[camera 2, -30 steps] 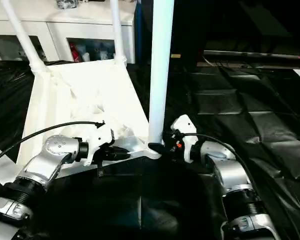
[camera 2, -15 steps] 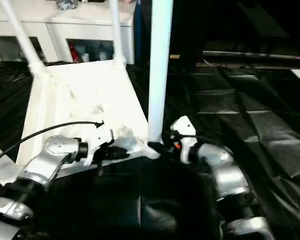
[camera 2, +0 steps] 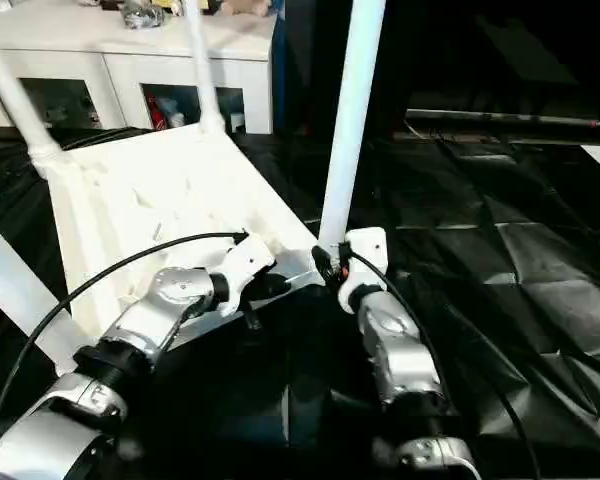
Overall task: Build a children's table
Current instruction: Rotate leg to tighten, then rotate table base
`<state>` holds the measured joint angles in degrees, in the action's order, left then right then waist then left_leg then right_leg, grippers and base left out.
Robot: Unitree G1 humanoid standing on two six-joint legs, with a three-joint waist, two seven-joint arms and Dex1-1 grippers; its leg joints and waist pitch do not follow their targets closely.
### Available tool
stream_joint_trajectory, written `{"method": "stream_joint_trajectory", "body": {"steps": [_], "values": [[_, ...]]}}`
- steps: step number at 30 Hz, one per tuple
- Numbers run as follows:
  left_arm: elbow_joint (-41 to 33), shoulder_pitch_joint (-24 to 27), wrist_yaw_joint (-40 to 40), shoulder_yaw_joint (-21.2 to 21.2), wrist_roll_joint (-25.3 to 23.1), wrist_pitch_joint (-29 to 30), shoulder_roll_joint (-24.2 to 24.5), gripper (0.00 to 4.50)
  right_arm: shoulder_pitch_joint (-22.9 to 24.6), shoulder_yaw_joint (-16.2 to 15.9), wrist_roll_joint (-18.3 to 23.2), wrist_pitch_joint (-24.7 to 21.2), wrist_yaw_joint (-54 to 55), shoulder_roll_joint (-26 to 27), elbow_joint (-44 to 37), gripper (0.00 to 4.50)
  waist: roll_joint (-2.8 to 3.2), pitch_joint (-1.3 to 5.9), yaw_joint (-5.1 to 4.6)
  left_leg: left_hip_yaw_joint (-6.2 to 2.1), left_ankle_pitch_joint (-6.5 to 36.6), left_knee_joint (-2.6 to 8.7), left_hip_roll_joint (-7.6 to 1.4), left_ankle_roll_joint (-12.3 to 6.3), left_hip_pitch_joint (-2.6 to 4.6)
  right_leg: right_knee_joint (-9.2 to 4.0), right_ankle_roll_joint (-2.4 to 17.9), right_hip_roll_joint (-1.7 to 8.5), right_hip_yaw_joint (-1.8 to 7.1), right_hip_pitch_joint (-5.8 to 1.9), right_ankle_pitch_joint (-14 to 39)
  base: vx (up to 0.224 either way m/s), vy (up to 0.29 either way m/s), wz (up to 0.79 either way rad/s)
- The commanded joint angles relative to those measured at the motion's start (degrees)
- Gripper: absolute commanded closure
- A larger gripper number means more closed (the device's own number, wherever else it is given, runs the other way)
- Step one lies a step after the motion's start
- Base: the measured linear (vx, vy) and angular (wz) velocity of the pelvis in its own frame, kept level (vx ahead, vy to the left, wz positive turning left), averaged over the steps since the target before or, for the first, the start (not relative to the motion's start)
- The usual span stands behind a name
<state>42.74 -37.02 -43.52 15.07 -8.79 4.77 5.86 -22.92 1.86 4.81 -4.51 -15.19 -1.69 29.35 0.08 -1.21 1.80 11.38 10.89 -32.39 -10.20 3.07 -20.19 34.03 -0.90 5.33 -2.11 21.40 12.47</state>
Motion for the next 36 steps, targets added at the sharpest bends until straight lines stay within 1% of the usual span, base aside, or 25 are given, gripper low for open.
{"method": "stream_joint_trajectory", "body": {"steps": [1, 2, 4, 7, 8, 9, 10, 12, 13, 14, 16, 17, 21, 22, 23, 24, 25, 27, 28, 29, 30, 31, 32, 33, 36], "values": [[2.5, 1.5, -0.3, 2.3, 0.0, -1.9, -1.5, 4.5, 0.5, -2.3, 1.2, -1.3, -2.7, 1.3, 0.2, 2.15, -0.62, 1.65, -0.08, -1.47, 16.8, 4.24, -2.81, -1.3, 0.08, -5.13, 9.8, 2.99, 2.17, -0.8, 15.5, 0.0, 0.0, 0.0], [2.6, 1.7, -0.8, 2.2, 0.0, -2.9, -0.9, 4.5, 1.3, -2.0, 2.0, -1.1, -4.5, 0.9, -1.5, 1.8, -0.8, 1.59, 0.09, -1.46, 16.7, 4.23, -2.8, -1.75, 0.09, -5.24, 9.6, 3.02, 2.15, -0.83, 16.2, 0.0, 0.0, 0.0], [2.2, 2.0, -1.1, 1.7, 0.4, -3.8, -0.1, 4.5, 2.3, -1.7, 3.1, -1.0, -6.6, -0.2, -3.9, 1.74, -0.87, 1.67, 0.29, -1.37, 16.1, 4.13, -2.86, -2.34, 0.06, -5.23, 9.5, 3.08, 2.21, -0.91, 16.0, 0.0, 0.0, 0.0], [1.8, 2.2, -0.4, 0.2, 1.3, -5.6, 0.2, 4.5, 3.6, -1.8, 3.9, -1.9, -9.1, -2.2, -7.1, 1.36, -0.88, 1.72, 0.6, -1.33, 14.2, 4.05, -2.95, -3.14, 0.01, -5.02, 9.8, 3.02, 2.15, -1.05, 14.1, 0.0, 0.0, 0.0], [1.4, 2.3, -0.6, -0.1, 1.5, -6.1, 0.4, 4.5, 4.7, -1.9, 4.7, -2.8, -10.7, -3.3, -9.1, 1.32, -1.44, 1.71, 0.53, -1.3, 13.2, 3.99, -2.9, -3.61, -0.27, -4.88, 10.0, 2.99, 2.08, -1.22, 13.3, 0.0, 0.0, 0.0], [0.4, 2.7, -0.7, -0.8, 2.1, -6.7, 0.6, 4.5, 6.8, -2.0, 6.1, -4.3, -13.8, -5.4, -12.9, 1.32, -1.1, 1.77, 0.89, -1.28, 12.0, 3.87, -3.0, -4.14, -0.23, -4.72, 10.1, 3.05, 2.11, -1.19, 11.8, 0.0, 0.0, 0.0], [0.3, 2.7, -0.7, -0.8, 2.2, -6.7, 0.6, 4.22, 6.9, -2.0, 6.2, -4.3, -14.0, -5.5, -13.0, 1.31, -1.48, 1.72, 0.99, -1.24, 11.4, 3.77, -2.97, -4.51, -0.27, -4.72, 9.9, 2.97, 2.07, -1.39, 11.2, 0.0, 0.0, 0.0], [-3.0, 3.8, -1.8, -2.1, 4.0, -5.7, 1.2, 4.05, 11.9, -2.6, 9.6, -7.0, -21.8, -11.1, -20.5, 1.31, -1.52, 1.81, 1.4, -1.28, 10.3, 3.57, -2.97, -5.63, -0.58, -4.54, 9.7, 3.14, 2.01, -1.61, 10.8, 0.0, 0.0, 0.0], [-3.5, 4.0, -2.0, -2.3, 4.3, -5.4, 1.3, 3.93, 12.4, -2.7, 9.8, -7.2, -22.6, -11.7, -21.2, 1.31, -1.38, 1.87, 1.9, -1.24, 9.5, 3.42, -3.2, -6.4, -0.55, -4.39, 10.0, 3.21, 2.02, -1.61, 9.3, 0.0, 0.0, 0.0], [-4.4, 4.3, -2.6, -2.5, 4.9, -5.0, 1.4, 3.86, 13.5, -2.9, 10.3, -7.5, -24.2, -12.9, -22.6, 1.31, -1.44, 1.81, 1.78, -1.16, 9.3, 3.41, -3.19, -6.6, -0.69, -4.38, 10.3, 3.14, 2.0, -1.36, 8.9, 0.0, 0.0, 0.0], [-8.7, 6.1, -4.5, -2.6, 6.2, -3.6, 2.3, 3.62, 16.1, -3.5, 11.5, -8.6, -28.0, -15.7, -25.8, 1.31, -0.87, 2.39, 2.02, -1.28, 6.8, 3.21, -3.46, -6.39, -0.67, -3.61, 11.8, 3.15, 1.83, -1.47, 4.6, 0.0, 0.0, 0.0], [-13.4, 8.2, -6.5, -2.6, 7.5, -1.6, 3.3, 3.62, 17.6, -3.9, 12.5, -9.8, -29.9, -16.9, -27.6, 1.31, -1.16, 2.12, 1.69, -1.33, 5.2, 3.09, -3.68, -6.8, -1.05, -2.89, 13.4, 2.75, 1.58, -1.59, -1.9, 0.0, 0.0, 0.0], [-23.0, 12.6, -9.5, -1.9, 9.1, 3.6, 6.1, 3.31, 17.8, -4.8, 11.9, -10.2, -29.6, -16.7, -28.5, 1.31, -1.38, 2.4, 1.47, -0.95, 2.3, 2.43, -3.43, -8.29, -0.65, -2.19, 16.3, 2.64, 1.65, -1.48, -8.9, 0.0, 0.0, 0.0], [-24.1, 13.1, -10.0, -1.8, 9.3, 4.3, 6.5, 3.23, 17.7, -5.0, 11.8, -10.3, -29.4, -16.6, -28.5, 1.31, -1.49, 2.53, 1.45, -1.0, 1.4, 2.33, -3.53, -8.39, -0.77, -1.89, 16.6, 2.79, 1.68, -1.66, -10.2, 0.0, 0.0, 0.0], [-29.5, 15.8, -11.7, -1.1, 10.2, 7.8, 8.4, 3.19, 17.5, -5.7, 11.4, -10.4, -28.3, -16.1, -28.6, 1.31, -1.88, 2.5, 1.48, -0.84, 0.1, 2.17, -3.45, -8.92, -0.9, -1.7, 17.0, 2.7, 1.7, -1.58, -11.8, 0.0, 0.0, 0.0], [-30.6, 16.3, -12.0, -1.0, 10.4, 8.5, 8.7, 3.19, 17.4, -5.8, 11.3, -10.4, -28.0, -16.0, -28.5, 1.31, -1.63, 2.28, 1.41, -0.82, 0.0, 2.23, -3.42, -9.17, -1.02, -1.69, 16.9, 2.63, 1.65, -1.44, -11.1, 0.0, 0.0, 0.0], [-33.2, 17.7, -12.6, -0.6, 10.6, 9.7, 9.8, 2.99, 17.1, -6.2, 11.2, -10.5, -27.6, -15.5, -28.2, 1.31, -1.58, 2.13, 1.44, -0.66, 0.9, 2.17, -3.32, -9.07, -0.81, -1.9, 16.8, 2.48, 1.68, -1.16, -9.8, 0.0, 0.0, 0.0], [-41.0, 21.9, -13.0, -0.2, 11.7, 13.9, 12.7, 2.8, 15.7, -7.0, 9.8, -10.1, -25.9, -13.6, -26.7, 1.31, -1.8, 1.71, 1.52, -0.75, 4.8, 2.68, -3.59, -7.13, -0.81, -2.28, 15.9, 2.7, 1.7, -1.03, -1.9, 0.0, 0.0, 0.0], [-41.3, 22.1, -13.0, -0.2, 11.7, 14.1, 12.8, 2.78, 15.6, -7.0, 9.7, -10.0, -25.8, -13.5, -26.6, 1.31, -1.65, 1.63, 1.4, -0.83, 5.9, 2.85, -3.72, -6.35, -0.73, -2.39, 15.7, 2.71, 1.76, -1.0, -0.1, 0.0, 0.0, 0.0], [-43.9, 23.8, -11.9, -0.9, 12.1, 15.2, 12.9, 2.69, 14.2, -7.5, 7.9, -9.1, -23.6, -12.5, -24.6, 1.31, -1.47, 1.42, 1.4, -0.75, 8.1, 2.99, -3.77, -4.81, -0.47, -2.75, 15.0, 2.5, 1.84, -0.69, 3.1, 0.0, 0.0, 0.0], [-44.7, 24.3, -11.6, -1.1, 12.1, 15.6, 13.2, 2.54, 13.7, -7.4, 8.2, -9.2, -23.4, -11.9, -24.1, 1.31, -1.45, 1.19, 1.32, -0.71, 9.9, 3.24, -3.62, -3.29, -0.4, -3.12, 14.2, 2.33, 1.88, -0.53, 5.9, 0.0, 0.0, 0.0], [-45.7, 24.8, -11.3, -1.3, 12.1, 16.0, 13.4, 2.41, 13.1, -7.3, 8.5, -9.2, -23.2, -11.3, -23.5, 1.31, -2.49, 1.22, 1.47, -0.57, 10.7, 3.15, -3.59, -2.92, -0.23, -3.29, 13.7, 2.32, 1.9, -0.44, 7.1, 0.0, 0.0, 0.0], [-49.5, 27.0, -10.7, -1.7, 12.0, 18.3, 14.5, 2.34, 11.3, -7.0, 8.9, -8.8, -22.3, -9.6, -21.9, 1.48, -2.31, 1.12, 1.64, -0.79, 11.9, 3.43, -3.69, -2.09, -0.33, -3.27, 13.1, 2.61, 2.05, -0.49, 9.3, 0.0, 0.0, 0.0], [-49.7, 27.1, -10.7, -1.7, 12.0, 18.4, 14.5, 2.31, 11.2, -7.0, 9.0, -8.8, -22.2, -9.5, -21.8, 1.59, -2.0, 1.06, 1.55, -0.96, 12.2, 3.66, -3.65, -1.29, -0.53, -3.26, 12.1, 2.58, 2.05, -0.52, 10.6, 0.0, 0.0, 0.0], [-53.5, 29.4, -9.7, -2.3, 12.4, 20.8, 15.0, 1.96, 9.3, -6.7, 9.9, -8.0, -21.7, -8.0, -20.3, 1.78, -2.24, 1.08, 1.71, -0.89, 11.8, 3.62, -3.54, -0.39, -0.33, -3.26, 11.0, 2.33, 2.09, -0.36, 9.5, 0.0, 0.0, 0.0]]}}
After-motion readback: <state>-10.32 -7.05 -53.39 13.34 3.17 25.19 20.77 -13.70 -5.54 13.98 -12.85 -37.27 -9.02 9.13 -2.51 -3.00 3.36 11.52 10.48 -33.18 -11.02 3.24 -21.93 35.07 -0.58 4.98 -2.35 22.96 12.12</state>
